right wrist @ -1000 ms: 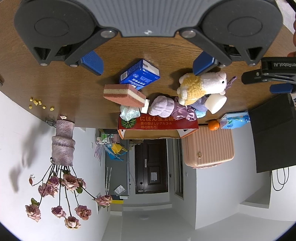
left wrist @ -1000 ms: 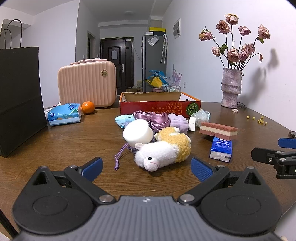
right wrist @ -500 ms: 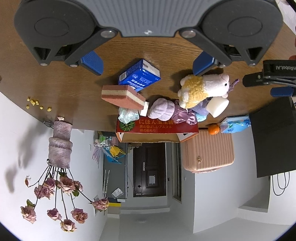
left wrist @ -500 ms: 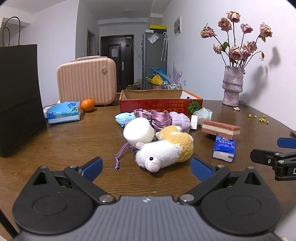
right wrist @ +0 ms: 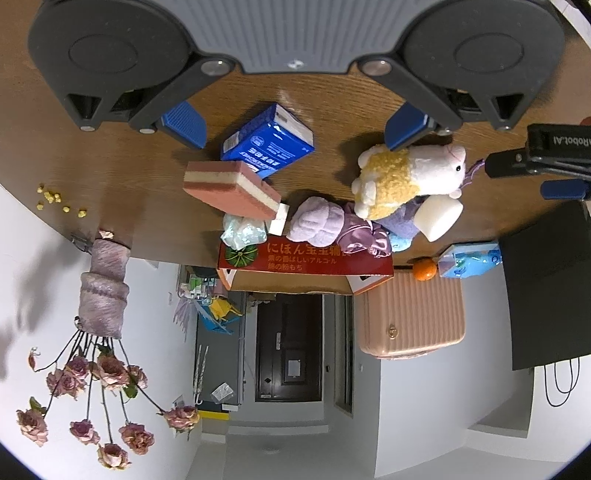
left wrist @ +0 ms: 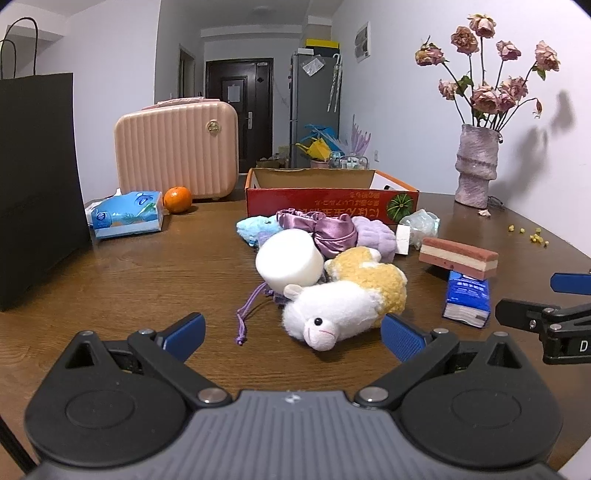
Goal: Organize soft objects
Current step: 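Reach the right gripper to the plush sheep while the left gripper approaches the white foam cylinder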
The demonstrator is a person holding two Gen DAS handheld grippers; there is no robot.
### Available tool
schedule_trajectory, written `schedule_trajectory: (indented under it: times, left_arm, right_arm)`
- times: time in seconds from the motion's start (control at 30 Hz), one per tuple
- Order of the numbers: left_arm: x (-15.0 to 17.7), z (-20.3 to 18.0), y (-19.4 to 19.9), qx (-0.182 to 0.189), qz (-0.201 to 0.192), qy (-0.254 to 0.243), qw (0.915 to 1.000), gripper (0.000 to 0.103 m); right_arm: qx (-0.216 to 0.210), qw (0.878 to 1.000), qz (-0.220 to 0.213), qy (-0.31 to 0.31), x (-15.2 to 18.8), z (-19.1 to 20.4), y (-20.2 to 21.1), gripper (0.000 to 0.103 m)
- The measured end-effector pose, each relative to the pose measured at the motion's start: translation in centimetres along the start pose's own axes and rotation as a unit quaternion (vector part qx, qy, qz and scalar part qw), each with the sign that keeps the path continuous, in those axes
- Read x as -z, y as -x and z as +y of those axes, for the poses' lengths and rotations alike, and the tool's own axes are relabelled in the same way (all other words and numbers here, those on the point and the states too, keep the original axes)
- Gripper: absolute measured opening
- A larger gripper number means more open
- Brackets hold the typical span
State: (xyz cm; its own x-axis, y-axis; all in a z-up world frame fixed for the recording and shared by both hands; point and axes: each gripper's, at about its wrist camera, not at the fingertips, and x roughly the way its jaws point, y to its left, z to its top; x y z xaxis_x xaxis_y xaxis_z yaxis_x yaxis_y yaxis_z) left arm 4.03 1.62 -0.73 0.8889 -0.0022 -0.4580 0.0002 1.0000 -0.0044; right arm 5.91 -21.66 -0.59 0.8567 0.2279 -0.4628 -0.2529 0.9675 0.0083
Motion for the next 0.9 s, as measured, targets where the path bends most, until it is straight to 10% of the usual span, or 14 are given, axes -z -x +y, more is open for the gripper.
schedule_trajectory:
  times: [0.9]
  left_arm:
    - [-1.7,5.5,-4.1,-0.033,-0.001,0.015,0.9993,0.103]
  right_arm:
    - [-0.05,0.995,0.07,0.043,-5.6,6.4,-10.0,0.098]
